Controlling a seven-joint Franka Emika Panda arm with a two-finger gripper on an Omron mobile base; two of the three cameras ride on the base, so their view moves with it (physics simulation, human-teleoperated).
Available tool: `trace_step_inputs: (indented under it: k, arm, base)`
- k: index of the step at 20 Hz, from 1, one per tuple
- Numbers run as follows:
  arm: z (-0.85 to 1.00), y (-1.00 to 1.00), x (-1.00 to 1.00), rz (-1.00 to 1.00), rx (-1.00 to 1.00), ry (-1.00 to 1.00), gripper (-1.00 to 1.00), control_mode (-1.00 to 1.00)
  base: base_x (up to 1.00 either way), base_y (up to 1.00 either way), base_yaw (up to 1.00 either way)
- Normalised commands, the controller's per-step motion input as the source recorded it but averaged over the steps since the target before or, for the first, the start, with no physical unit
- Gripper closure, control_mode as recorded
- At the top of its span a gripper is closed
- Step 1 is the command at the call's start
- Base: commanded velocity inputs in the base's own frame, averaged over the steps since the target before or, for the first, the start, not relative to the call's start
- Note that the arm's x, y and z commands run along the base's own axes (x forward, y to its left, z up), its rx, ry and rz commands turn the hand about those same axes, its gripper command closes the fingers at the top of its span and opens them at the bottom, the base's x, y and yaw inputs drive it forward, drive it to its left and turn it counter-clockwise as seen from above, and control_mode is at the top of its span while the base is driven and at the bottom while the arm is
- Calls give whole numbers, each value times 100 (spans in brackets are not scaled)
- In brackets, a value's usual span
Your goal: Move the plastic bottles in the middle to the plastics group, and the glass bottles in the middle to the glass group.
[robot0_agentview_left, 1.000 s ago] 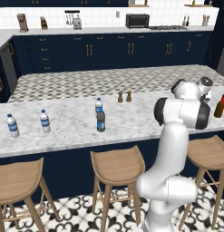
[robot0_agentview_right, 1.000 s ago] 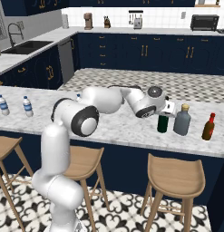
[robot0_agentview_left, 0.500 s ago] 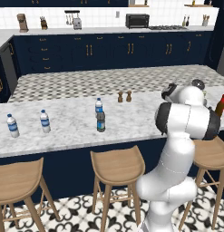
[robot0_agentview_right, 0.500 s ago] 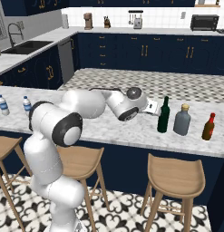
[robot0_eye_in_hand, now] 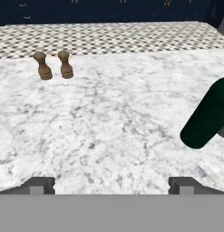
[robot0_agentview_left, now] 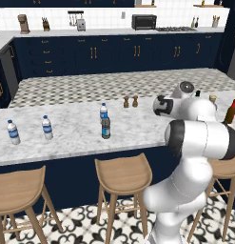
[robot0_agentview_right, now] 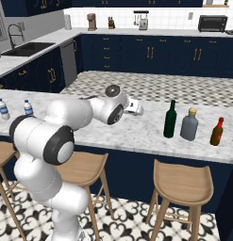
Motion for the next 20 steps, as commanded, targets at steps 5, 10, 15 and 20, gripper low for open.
trace_step_inputs:
  k: [5, 10, 15, 20]
  arm:
    - [0, 100, 0, 18, 0, 18, -100, -100]
    - [-2, 100, 0, 19, 0, 18, -100, -100]
    - [-1, 93, -24, 17, 0, 17, -100, -100]
    - [-9, 81, -48, 19, 0, 7, -100, -100]
  base:
    - [0, 0, 0]
    - [0, 0, 0]
    - [0, 0, 0]
    - [0, 0, 0]
